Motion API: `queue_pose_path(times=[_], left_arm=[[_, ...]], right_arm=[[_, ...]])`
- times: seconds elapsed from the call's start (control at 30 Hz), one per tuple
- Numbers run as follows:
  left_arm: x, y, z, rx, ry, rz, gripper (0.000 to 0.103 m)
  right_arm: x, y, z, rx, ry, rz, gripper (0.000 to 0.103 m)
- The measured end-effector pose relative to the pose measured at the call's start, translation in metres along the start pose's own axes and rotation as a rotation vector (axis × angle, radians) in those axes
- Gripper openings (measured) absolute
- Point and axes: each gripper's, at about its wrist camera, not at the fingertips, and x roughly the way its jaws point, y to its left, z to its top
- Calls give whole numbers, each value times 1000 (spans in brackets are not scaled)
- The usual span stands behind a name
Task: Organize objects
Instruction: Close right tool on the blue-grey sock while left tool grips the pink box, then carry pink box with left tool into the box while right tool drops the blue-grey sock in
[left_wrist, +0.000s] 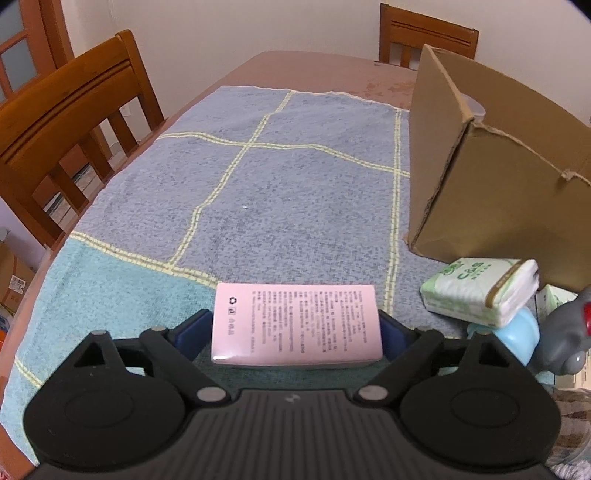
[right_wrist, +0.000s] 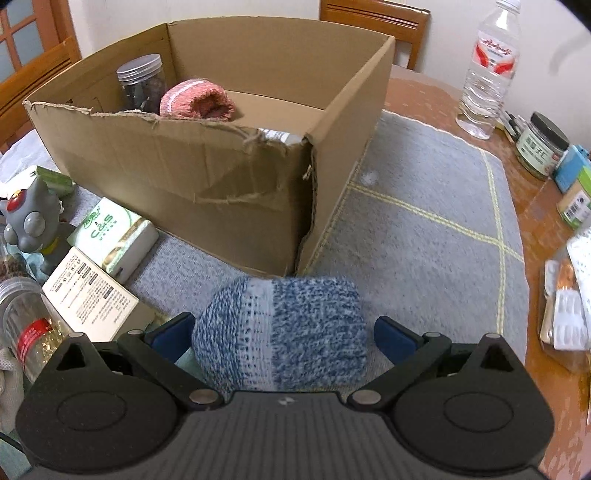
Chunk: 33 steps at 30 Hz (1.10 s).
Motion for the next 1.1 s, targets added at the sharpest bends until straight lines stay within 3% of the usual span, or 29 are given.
queue_pose_path(times=[0.17, 0.43, 0.8, 1.1], left_arm=[[-1, 0, 2, 17, 3, -20, 83], [-4, 4, 7, 57, 24, -33, 82], [-38, -1, 22, 204, 28, -86, 82], [-89, -19, 40, 346, 43, -203, 82]], right_arm=[[0, 1, 3, 2, 11, 0, 102], [-8, 7, 4, 10, 28, -17, 84], [-28, 12, 7, -5, 91, -49, 81], [-81, 17, 13, -11, 87, -9, 81]])
